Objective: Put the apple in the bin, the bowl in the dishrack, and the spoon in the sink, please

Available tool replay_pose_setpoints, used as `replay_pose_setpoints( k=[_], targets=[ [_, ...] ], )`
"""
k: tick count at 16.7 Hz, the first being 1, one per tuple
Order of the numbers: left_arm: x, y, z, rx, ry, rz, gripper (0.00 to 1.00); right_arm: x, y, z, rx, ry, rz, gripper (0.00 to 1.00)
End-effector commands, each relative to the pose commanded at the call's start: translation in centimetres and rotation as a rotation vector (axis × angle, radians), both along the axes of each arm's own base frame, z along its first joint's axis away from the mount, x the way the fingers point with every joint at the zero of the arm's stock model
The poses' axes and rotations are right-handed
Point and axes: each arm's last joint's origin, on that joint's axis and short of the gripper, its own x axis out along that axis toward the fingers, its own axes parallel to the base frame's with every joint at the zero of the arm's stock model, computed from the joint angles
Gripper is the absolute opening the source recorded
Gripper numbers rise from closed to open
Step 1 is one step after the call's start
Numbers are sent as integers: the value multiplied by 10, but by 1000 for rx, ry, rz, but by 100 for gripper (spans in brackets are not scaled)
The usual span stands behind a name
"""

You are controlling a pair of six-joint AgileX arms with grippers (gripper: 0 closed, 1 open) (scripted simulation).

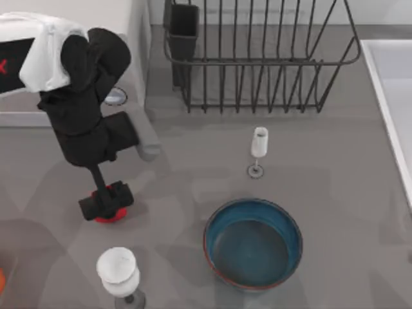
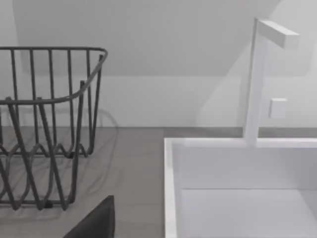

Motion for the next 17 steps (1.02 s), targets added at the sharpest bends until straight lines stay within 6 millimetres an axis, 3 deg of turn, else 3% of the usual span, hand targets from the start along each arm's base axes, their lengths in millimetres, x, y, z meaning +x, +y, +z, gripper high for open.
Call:
replay_pose_setpoints(
  k=[8,12,17],
  targets=[
    [-1,-2,-66,-1,-2,-4,100,0,0,0,0,0,0,100],
    [-1,-2,-69,0,1,-5,100,0,0,0,0,0,0,100],
    [-1,-2,-69,0,1,-5,62,0,0,0,0,0,0,100]
  ],
)
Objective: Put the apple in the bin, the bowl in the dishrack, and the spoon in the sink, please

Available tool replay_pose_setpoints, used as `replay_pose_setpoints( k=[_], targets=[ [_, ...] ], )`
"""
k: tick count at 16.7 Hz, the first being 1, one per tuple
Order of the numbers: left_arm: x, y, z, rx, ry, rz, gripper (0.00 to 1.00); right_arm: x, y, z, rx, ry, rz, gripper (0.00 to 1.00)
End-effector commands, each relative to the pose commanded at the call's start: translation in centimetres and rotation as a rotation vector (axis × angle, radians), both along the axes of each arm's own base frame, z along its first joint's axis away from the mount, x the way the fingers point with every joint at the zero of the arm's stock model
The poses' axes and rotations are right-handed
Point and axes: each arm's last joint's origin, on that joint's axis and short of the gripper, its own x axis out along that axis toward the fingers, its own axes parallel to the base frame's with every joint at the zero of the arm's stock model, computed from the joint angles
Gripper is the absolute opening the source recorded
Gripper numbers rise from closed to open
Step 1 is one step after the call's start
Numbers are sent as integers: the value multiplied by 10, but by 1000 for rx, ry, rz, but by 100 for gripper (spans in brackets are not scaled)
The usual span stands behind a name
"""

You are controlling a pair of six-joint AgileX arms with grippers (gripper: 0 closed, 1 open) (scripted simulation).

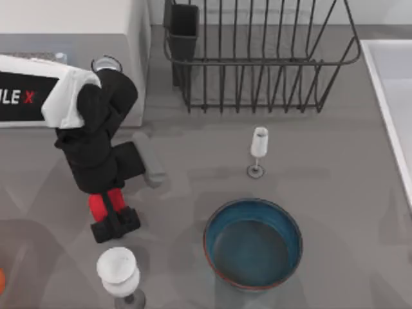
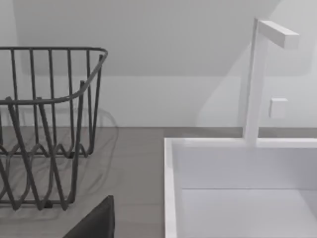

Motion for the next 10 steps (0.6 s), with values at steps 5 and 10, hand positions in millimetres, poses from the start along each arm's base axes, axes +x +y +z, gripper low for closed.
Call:
replay_pose_setpoints(
  k=[5,10],
  targets=[
    [0,0,0,0,0,0,25,0,0,0,0,0,0,100],
    [0,0,0,0,0,0,0,0,0,0,0,0,0,100]
  ],
)
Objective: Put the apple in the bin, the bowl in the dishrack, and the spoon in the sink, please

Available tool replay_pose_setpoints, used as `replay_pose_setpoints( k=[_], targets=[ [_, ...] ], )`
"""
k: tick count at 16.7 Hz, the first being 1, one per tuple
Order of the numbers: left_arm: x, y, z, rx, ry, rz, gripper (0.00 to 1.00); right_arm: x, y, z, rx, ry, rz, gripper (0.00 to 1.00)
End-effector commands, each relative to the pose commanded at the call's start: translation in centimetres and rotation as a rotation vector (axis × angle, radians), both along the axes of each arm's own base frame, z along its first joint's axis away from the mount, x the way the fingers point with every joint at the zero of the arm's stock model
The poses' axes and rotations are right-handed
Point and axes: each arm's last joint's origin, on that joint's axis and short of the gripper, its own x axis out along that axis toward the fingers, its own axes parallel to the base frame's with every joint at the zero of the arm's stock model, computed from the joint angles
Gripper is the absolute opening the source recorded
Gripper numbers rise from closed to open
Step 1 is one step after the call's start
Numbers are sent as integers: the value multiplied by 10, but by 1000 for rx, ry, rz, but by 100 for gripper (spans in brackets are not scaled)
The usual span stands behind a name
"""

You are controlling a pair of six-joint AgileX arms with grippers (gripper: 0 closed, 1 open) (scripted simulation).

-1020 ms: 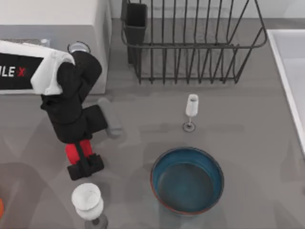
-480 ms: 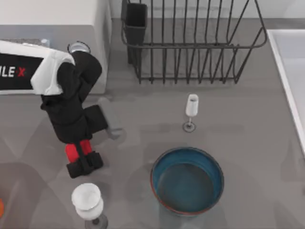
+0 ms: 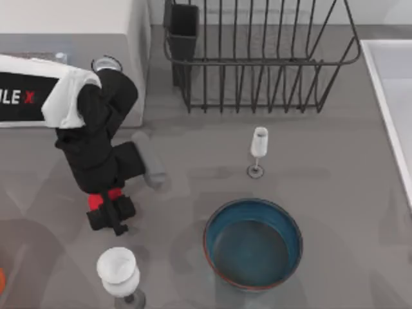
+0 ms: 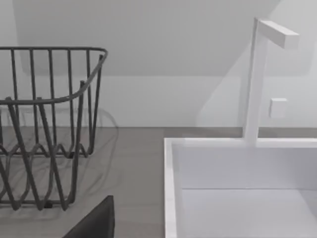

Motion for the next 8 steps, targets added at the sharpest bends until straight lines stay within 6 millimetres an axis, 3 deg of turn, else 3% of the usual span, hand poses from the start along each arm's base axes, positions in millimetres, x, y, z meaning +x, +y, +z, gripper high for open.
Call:
replay_pose_setpoints(
  k=[6,8],
  targets=[
    [0,0,0,0,0,0,0,0,0,0,0,0,0,100],
    [1,0,8,-5,-18,1,0,0,0,0,0,0,0,100]
  ],
)
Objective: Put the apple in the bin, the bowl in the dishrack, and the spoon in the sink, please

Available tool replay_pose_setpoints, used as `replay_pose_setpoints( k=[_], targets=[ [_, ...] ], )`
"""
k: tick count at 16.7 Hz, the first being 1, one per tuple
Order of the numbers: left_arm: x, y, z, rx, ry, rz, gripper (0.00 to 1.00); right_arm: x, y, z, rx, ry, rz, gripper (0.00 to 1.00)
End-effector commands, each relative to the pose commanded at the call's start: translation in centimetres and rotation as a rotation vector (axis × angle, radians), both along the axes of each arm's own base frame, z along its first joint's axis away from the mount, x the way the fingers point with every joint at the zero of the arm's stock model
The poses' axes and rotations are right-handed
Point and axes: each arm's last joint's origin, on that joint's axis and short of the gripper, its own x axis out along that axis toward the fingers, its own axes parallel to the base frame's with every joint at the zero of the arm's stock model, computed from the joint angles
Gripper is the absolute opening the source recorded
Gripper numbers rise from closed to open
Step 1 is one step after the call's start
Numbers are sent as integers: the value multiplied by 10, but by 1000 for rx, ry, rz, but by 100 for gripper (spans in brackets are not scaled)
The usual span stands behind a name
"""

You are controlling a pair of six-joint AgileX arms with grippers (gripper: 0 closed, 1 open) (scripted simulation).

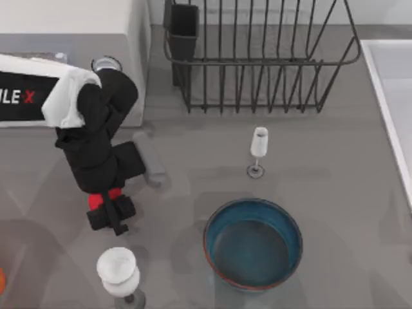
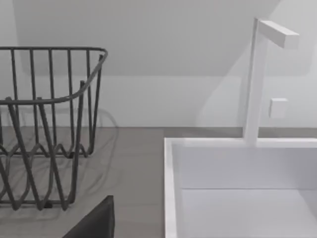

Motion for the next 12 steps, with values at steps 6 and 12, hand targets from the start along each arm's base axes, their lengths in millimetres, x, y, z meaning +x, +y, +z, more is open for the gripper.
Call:
replay_pose_setpoints(
  k=[6,12],
  targets=[
    [4,-2,54,6,15,-3,0,0,0,0,0,0,0,100],
    [0,0,99,0,0,2,0,0,0,0,0,0,0,100]
  ],
)
